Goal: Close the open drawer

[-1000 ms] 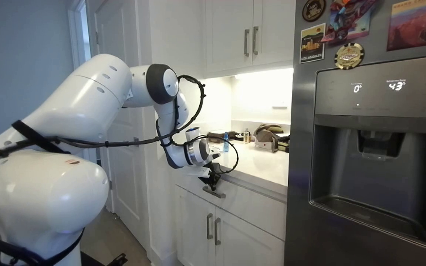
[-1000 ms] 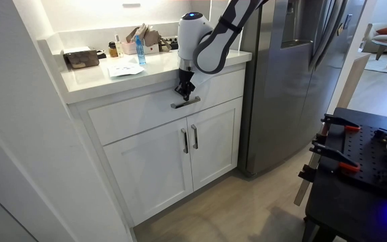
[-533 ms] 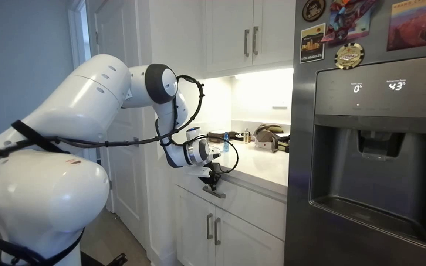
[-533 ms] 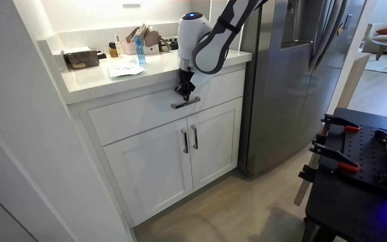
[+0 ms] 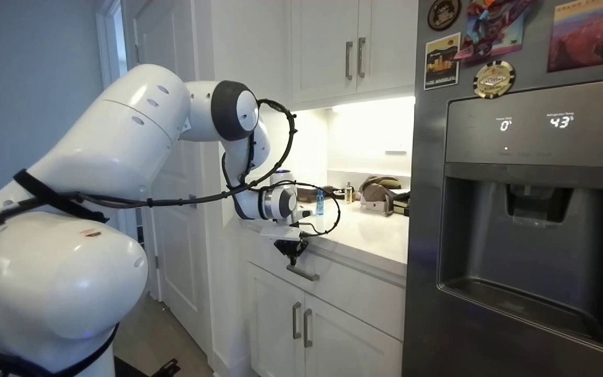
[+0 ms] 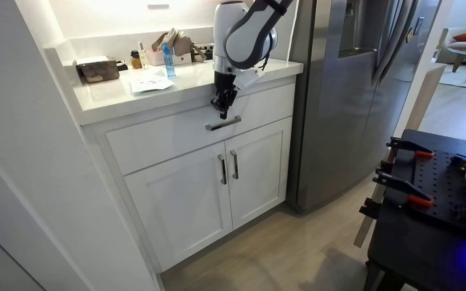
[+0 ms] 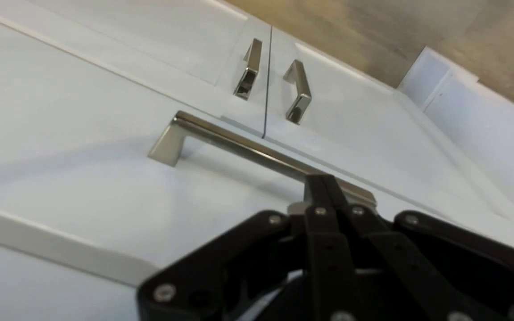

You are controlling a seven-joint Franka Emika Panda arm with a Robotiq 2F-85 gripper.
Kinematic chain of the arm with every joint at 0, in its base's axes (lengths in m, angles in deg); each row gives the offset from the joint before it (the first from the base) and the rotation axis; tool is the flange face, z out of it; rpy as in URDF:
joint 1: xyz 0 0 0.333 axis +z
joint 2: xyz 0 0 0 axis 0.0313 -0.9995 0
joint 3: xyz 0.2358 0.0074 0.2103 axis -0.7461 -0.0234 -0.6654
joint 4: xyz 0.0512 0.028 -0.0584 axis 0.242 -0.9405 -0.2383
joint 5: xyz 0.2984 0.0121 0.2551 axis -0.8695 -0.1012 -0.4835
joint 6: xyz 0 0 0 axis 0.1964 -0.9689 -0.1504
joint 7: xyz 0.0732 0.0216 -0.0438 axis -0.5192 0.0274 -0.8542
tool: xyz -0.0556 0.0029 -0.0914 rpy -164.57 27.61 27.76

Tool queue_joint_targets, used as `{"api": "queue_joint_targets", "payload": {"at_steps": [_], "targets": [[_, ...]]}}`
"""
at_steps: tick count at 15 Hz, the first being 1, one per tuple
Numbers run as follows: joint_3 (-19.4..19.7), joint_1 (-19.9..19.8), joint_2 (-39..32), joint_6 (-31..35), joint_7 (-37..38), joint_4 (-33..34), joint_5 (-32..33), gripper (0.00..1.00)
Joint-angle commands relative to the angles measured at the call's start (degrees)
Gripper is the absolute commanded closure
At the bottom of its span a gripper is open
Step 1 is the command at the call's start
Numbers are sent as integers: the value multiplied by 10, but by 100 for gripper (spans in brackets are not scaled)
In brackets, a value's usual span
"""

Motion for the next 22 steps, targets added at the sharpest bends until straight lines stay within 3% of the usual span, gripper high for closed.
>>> {"api": "queue_joint_targets", "payload": {"at_steps": [1,8,12,13,15,22], "targets": [[-50,-40,63,-101,-86,-34,-47,99],[-68,-50,135,-341,-186,-43,-82,98],[-68,-40,179,-435,-217,-62,-77,99],[-68,-37,190,-448,-216,-68,-76,74],[-69,-30,218,-458,-214,-90,-75,68],[-69,-17,310,-444,-191,-151,-108,16]]}}
